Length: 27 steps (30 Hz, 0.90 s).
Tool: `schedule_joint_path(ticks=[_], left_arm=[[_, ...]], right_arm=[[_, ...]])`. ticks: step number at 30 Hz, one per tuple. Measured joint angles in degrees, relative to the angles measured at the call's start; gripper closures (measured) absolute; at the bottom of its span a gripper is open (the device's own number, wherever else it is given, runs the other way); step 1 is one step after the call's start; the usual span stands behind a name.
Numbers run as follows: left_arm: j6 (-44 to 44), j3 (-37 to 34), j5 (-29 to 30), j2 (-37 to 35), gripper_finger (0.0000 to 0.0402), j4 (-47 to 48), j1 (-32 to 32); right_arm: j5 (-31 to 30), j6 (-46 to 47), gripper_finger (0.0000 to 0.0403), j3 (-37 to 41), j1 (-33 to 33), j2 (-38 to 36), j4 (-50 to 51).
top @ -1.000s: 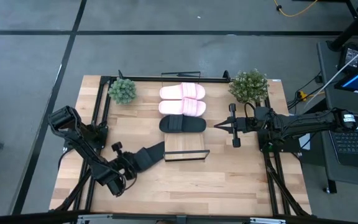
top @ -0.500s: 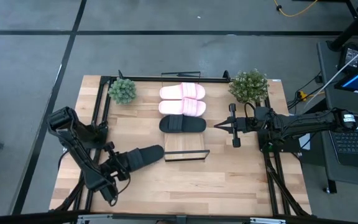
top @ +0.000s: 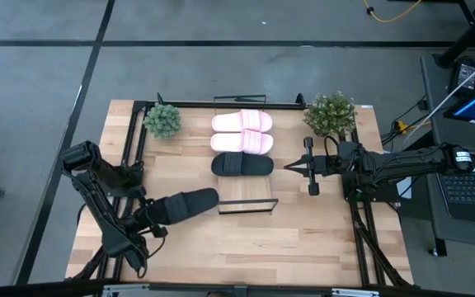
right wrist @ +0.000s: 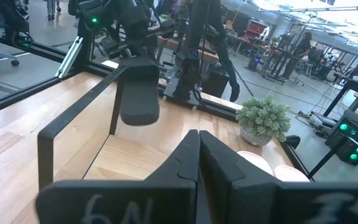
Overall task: Pick and place slides into the shelf
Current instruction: Put the black slides on the shelf
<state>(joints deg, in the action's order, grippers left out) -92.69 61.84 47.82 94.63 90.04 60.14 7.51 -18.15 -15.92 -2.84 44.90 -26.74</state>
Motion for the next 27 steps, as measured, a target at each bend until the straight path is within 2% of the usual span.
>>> schedule_joint_path(ticks=[10, 19, 27], left_arm=[[2.2, 0.0, 10.7, 0.0, 0.0401, 0.1, -2.2], [3.3, 0.0, 8.7, 0.0, 0.0401, -0.1, -5.6], [8.4, 0.0, 10.5, 0.0, 0.0401, -0.1, -9.9]], right_arm=[[0.0, 0.0, 0.0389, 0.0, 0.0, 0.0, -0.1], [0.0, 0.0, 0.0389, 0.0, 0.0, 0.0, -0.6], [0.0, 0.1, 0.0389, 0.0, 0.0, 0.0, -1.0]])
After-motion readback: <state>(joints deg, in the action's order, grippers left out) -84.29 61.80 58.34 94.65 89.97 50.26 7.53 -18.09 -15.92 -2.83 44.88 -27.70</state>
